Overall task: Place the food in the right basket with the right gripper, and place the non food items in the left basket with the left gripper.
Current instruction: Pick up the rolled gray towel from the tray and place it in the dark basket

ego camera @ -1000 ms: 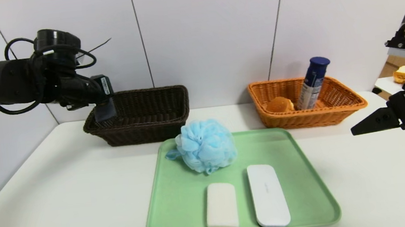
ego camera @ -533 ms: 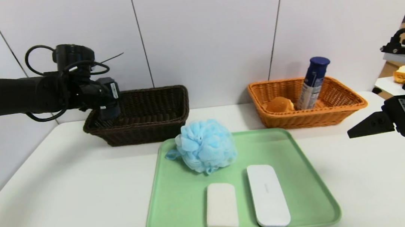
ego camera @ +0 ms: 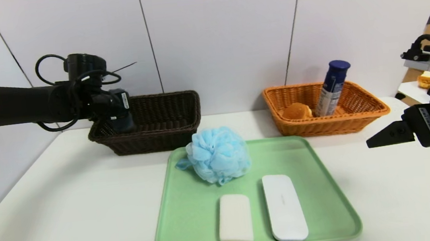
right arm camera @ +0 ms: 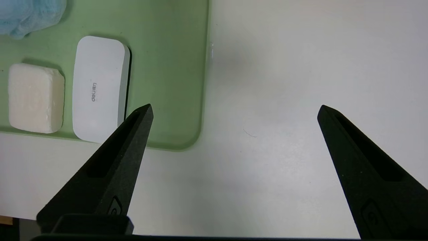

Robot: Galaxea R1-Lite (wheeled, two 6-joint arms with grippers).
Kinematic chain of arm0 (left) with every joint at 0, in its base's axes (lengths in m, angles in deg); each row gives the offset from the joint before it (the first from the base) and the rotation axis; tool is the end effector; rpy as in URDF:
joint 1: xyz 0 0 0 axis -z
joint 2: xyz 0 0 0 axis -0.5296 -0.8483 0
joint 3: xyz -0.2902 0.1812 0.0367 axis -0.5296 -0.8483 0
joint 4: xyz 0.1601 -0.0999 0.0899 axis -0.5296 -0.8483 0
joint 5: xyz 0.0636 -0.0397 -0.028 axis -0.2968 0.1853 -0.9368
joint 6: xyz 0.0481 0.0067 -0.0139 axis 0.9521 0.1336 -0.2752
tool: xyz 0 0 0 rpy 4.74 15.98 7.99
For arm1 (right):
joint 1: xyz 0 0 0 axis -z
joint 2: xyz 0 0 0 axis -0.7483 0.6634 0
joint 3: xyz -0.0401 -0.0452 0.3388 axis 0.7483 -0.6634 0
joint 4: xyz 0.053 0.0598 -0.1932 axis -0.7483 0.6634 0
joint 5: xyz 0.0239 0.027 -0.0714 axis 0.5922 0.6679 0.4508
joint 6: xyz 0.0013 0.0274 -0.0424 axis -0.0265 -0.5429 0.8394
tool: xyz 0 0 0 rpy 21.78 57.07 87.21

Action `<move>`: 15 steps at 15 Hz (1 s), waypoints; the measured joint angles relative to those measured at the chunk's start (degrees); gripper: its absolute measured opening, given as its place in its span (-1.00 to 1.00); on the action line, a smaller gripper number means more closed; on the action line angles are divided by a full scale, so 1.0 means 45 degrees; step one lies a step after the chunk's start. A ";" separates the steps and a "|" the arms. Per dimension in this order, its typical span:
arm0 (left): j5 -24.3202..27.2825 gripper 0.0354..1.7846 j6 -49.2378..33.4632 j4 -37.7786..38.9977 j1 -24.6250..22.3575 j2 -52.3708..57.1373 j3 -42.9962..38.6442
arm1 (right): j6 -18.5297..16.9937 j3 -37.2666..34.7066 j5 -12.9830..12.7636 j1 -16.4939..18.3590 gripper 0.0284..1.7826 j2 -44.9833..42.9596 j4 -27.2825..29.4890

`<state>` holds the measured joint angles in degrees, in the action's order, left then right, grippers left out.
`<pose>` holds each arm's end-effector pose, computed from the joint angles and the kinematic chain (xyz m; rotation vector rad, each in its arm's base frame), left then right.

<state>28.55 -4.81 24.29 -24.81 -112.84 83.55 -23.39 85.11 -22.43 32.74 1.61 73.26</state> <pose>0.4896 -0.0531 0.2313 -0.1594 0.4329 0.0914 0.2207 0.0598 0.2937 0.0339 0.9302 0.1230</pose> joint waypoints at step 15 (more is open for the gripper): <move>0.0306 0.76 -0.1365 -0.4909 0.2492 0.2435 0.1617 | -0.0003 -0.0753 0.0027 0.0079 0.90 0.0005 -0.0748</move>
<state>29.93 -10.96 2.20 -13.59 -101.88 90.83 -23.40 81.72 -22.31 33.09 1.64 69.89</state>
